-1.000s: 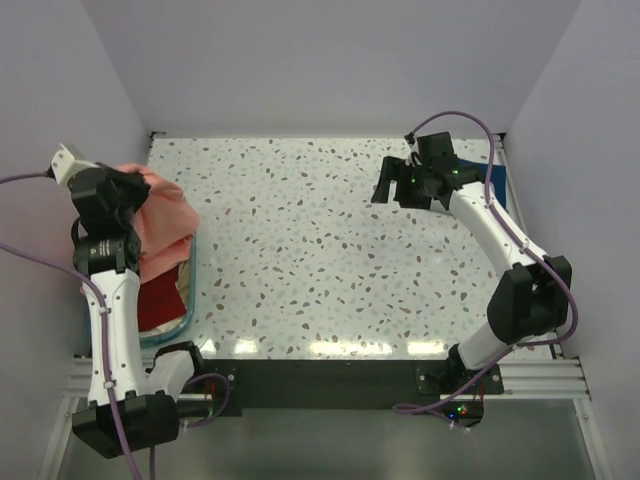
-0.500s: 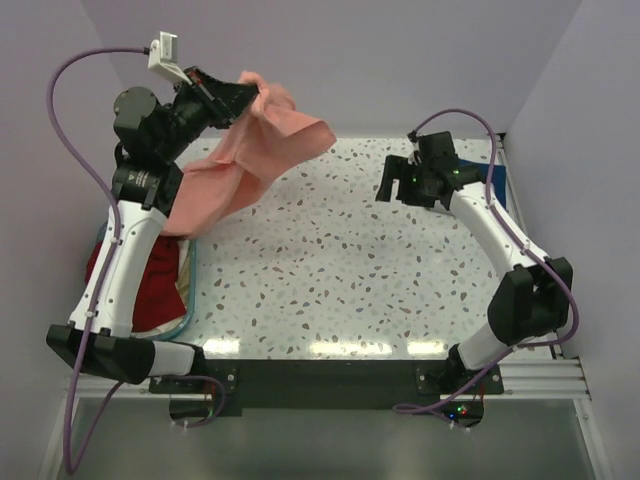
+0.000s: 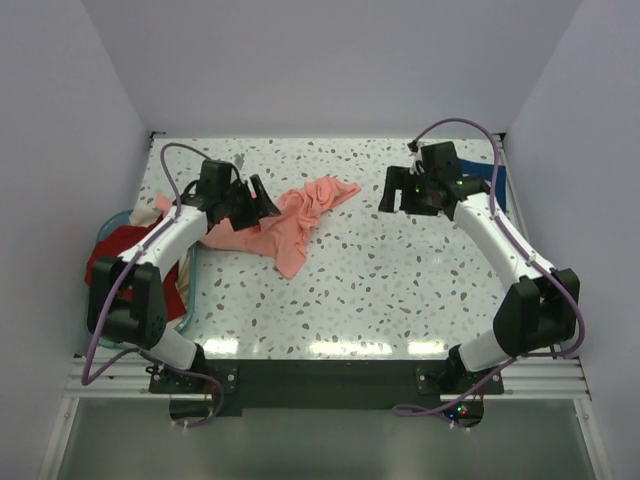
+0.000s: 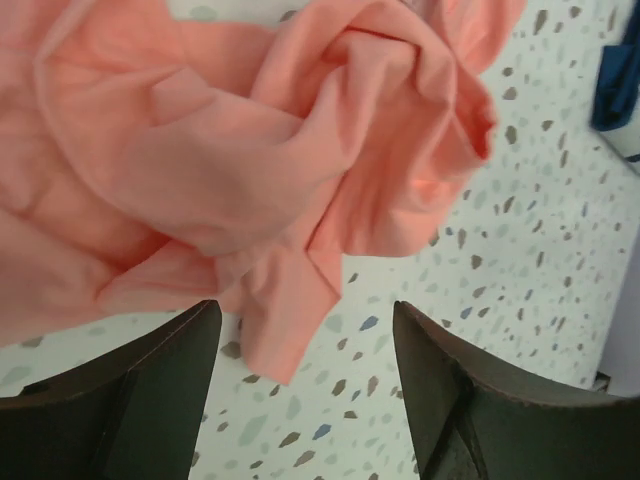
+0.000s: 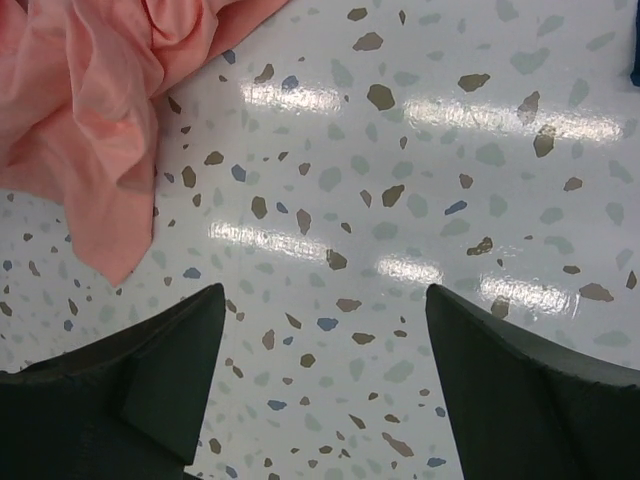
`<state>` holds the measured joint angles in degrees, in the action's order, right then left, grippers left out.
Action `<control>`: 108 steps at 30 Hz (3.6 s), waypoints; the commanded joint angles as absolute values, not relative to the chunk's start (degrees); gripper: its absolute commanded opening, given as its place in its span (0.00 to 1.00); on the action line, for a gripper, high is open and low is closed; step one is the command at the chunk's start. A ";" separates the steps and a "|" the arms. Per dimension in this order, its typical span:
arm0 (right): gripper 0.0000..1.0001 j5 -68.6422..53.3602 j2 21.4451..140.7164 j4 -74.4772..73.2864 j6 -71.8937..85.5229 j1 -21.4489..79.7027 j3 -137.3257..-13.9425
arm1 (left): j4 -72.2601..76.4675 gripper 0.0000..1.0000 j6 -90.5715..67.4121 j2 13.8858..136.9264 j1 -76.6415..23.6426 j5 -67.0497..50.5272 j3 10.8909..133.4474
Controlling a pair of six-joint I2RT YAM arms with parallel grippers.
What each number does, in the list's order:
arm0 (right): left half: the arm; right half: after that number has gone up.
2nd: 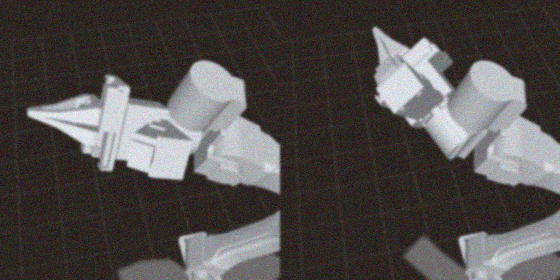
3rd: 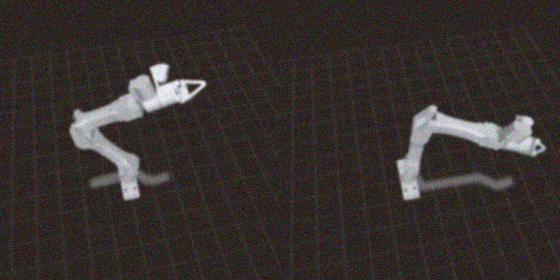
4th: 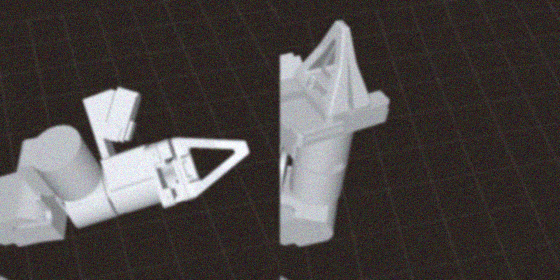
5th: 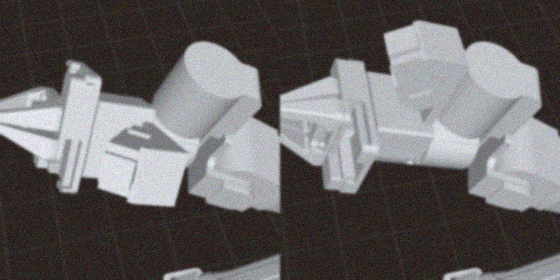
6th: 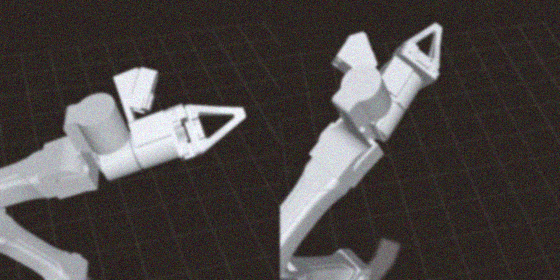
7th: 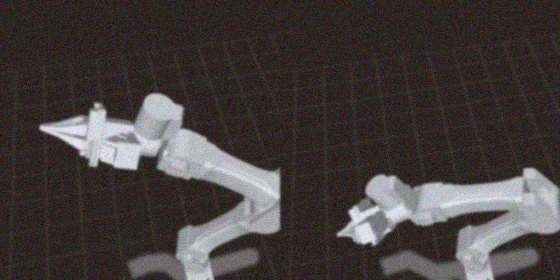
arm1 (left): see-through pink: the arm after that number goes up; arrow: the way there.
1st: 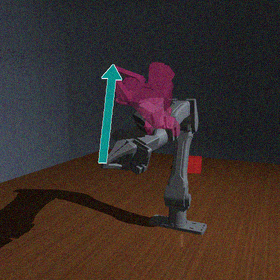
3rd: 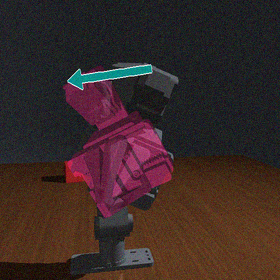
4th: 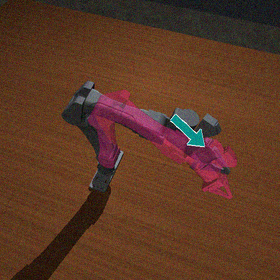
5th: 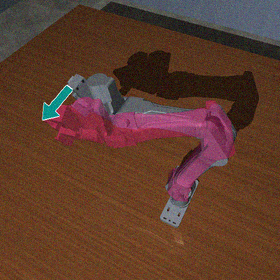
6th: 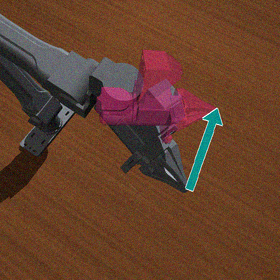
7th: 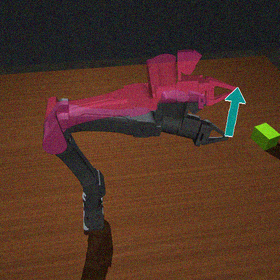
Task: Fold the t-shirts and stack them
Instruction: Move the tshirt to the center of the board, then flatten the tshirt out
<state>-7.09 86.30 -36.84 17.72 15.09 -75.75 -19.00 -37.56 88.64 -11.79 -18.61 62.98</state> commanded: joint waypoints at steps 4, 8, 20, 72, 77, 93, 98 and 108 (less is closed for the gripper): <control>0.83 -15.55 88.49 -37.09 16.35 15.99 -73.48 | -28.38 0.79 -32.35 81.12 -12.13 -2.74 64.95; 0.80 -18.72 93.77 -37.53 16.61 19.94 -75.84 | -34.27 0.82 -29.45 84.19 -11.43 4.21 66.88; 0.79 -18.99 106.78 -34.63 21.00 30.76 -84.46 | -20.07 0.87 -23.47 98.25 -11.07 -5.43 65.83; 0.46 -4.13 109.60 -36.30 25.58 30.23 -73.47 | -31.37 0.85 -16.61 109.69 -8.62 -8.00 90.00; 0.31 -4.13 110.83 -37.44 25.31 30.23 -74.27 | -33.39 0.85 -13.81 112.14 -7.12 -4.40 90.97; 0.00 0.97 109.07 -41.05 29.70 29.88 -75.24 | -24.08 0.70 -8.79 118.73 -4.66 3.34 91.66; 0.00 2.81 108.63 -43.15 29.71 29.71 -76.55 | -21.64 0.66 -9.23 122.95 -4.04 3.17 94.13; 0.00 3.60 107.93 -45.53 29.79 29.71 -77.70 | -15.91 0.54 -9.14 126.03 -4.04 5.27 95.54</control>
